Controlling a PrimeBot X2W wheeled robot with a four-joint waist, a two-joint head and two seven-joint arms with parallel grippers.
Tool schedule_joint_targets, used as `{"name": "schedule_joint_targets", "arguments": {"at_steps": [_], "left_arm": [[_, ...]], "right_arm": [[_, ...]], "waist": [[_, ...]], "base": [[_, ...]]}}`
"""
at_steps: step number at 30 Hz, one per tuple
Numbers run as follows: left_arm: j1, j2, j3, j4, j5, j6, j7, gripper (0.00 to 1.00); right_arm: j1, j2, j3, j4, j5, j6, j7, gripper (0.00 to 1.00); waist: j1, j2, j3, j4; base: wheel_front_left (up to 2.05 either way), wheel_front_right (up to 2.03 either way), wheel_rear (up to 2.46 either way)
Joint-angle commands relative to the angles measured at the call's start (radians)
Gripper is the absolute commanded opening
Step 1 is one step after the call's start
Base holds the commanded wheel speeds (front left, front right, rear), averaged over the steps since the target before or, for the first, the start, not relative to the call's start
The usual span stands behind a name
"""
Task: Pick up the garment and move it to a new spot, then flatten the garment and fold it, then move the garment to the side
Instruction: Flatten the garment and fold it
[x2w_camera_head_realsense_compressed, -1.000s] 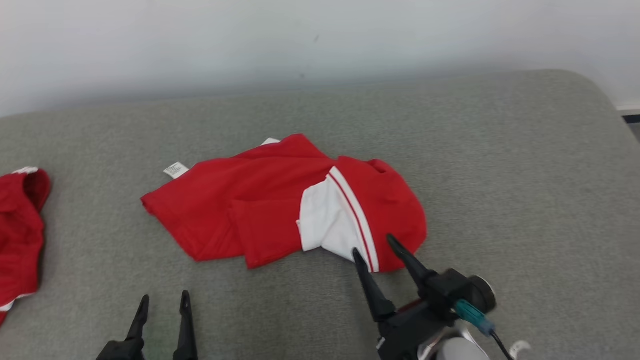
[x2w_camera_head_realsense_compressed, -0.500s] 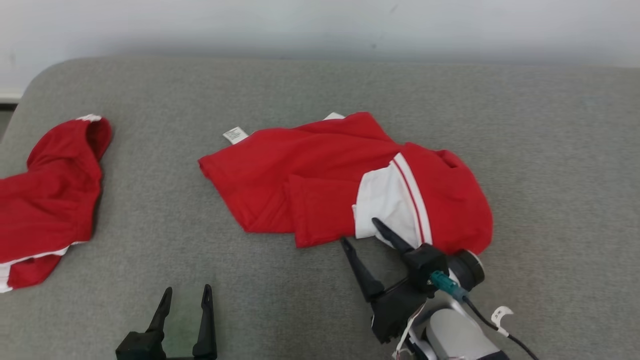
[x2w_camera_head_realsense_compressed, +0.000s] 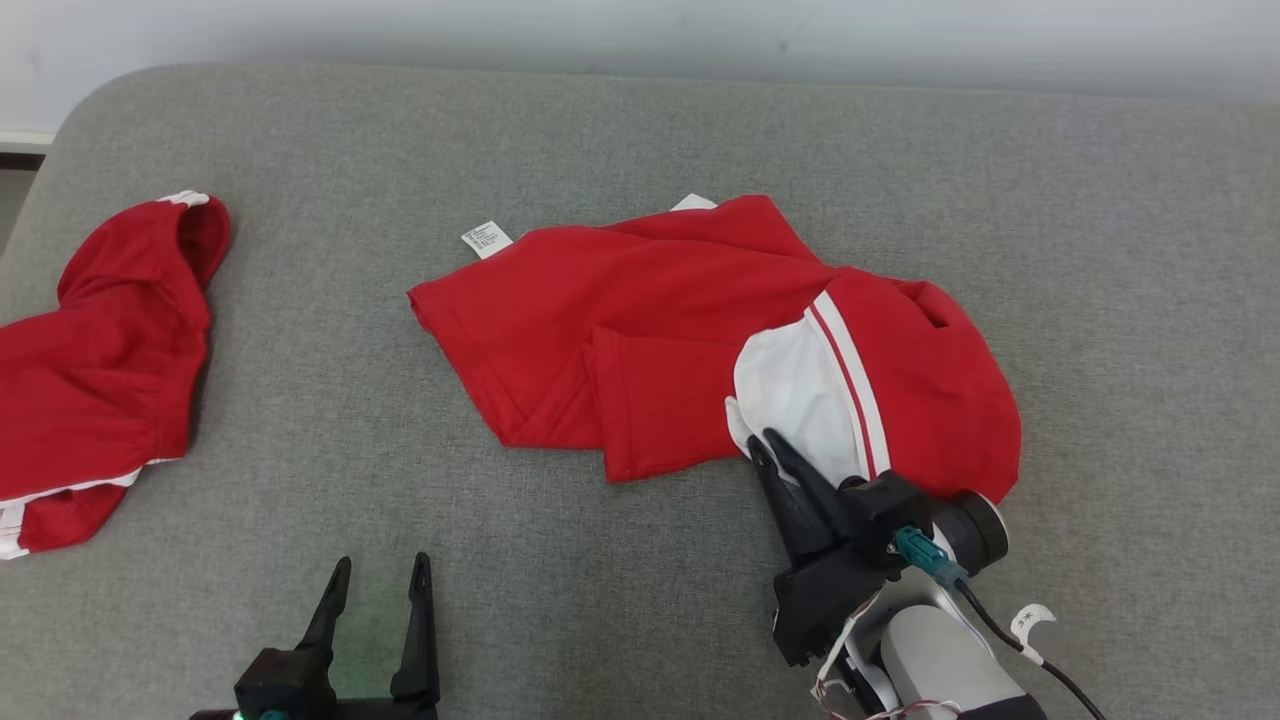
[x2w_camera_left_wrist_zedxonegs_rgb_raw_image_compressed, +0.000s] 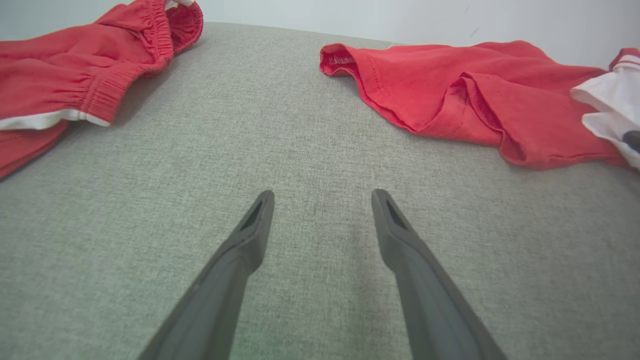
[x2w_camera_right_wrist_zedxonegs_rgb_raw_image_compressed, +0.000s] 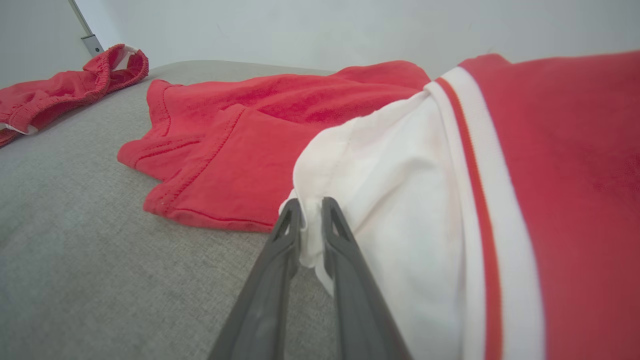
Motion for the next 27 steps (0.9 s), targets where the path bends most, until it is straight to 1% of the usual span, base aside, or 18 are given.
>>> {"name": "schedule_joint_targets", "arguments": {"at_steps": [1, 2, 5, 8, 11, 14, 16, 17, 22, 27], "left_arm": [[-0.010, 0.000, 0.002, 0.000, -0.001, 0.003, -0.003, 1.00], [-0.009, 0.000, 0.002, 0.004, 0.001, 0.001, -0.003, 1.00], [-0.003, 0.000, 0.007, 0.011, 0.010, -0.005, -0.003, 1.00], [0.015, 0.000, 0.011, 0.019, 0.014, -0.009, -0.003, 1.00], [0.032, 0.000, 0.018, 0.026, 0.017, -0.010, -0.003, 1.00], [0.048, 0.000, 0.026, 0.032, 0.023, -0.017, -0.003, 1.00], [0.059, 0.000, 0.029, 0.037, 0.025, -0.018, -0.003, 1.00], [0.070, -0.001, 0.029, 0.040, 0.023, -0.022, -0.003, 1.00], [0.090, 0.000, 0.018, 0.050, 0.017, -0.023, -0.003, 1.00], [0.094, 0.000, 0.017, 0.057, 0.014, -0.024, -0.003, 1.00]], "right_arm": [[0.014, 0.003, 0.003, -0.004, 0.002, -0.002, 0.000, 0.13], [0.017, 0.003, 0.001, -0.012, 0.007, -0.002, 0.000, 0.00], [0.032, 0.004, -0.008, -0.054, 0.022, -0.002, 0.000, 0.00], [0.054, 0.004, -0.040, -0.136, 0.045, -0.002, -0.001, 0.00], [0.087, -0.003, -0.117, -0.242, 0.056, -0.002, 0.000, 0.00], [0.127, -0.023, -0.218, -0.342, 0.059, -0.002, -0.001, 0.00], [0.151, -0.031, -0.279, -0.381, 0.062, -0.003, 0.000, 0.00], [0.172, -0.038, -0.332, -0.407, 0.059, -0.003, 0.000, 0.00], [0.216, -0.051, -0.434, -0.427, 0.052, -0.003, 0.000, 0.00], [0.255, -0.061, -0.478, -0.431, 0.043, -0.003, 0.000, 0.00]], "waist": [[-0.0001, -0.0001, -0.006, -0.006], [-0.0001, -0.0001, -0.009, -0.010], [-0.0001, -0.0001, -0.025, -0.022], [-0.0001, -0.0001, -0.051, -0.037], [-0.0001, -0.0001, -0.085, -0.058], [-0.0001, -0.0001, -0.121, -0.082], [-0.0001, -0.0001, -0.142, -0.100], [-0.0001, -0.0001, -0.160, -0.118], [-0.0001, -0.0001, -0.190, -0.152], [-0.0001, -0.0001, -0.199, -0.167]], "base": [[0.00, 0.00, 0.00], [0.00, 0.00, 0.00], [0.00, 0.00, 0.00], [0.00, 0.00, 0.00], [0.00, 0.00, 0.00], [0.00, 0.00, 0.00], [0.00, 0.00, 0.00], [0.00, 0.00, 0.00], [0.00, 0.00, 0.00], [0.00, 0.00, 0.00]]}}
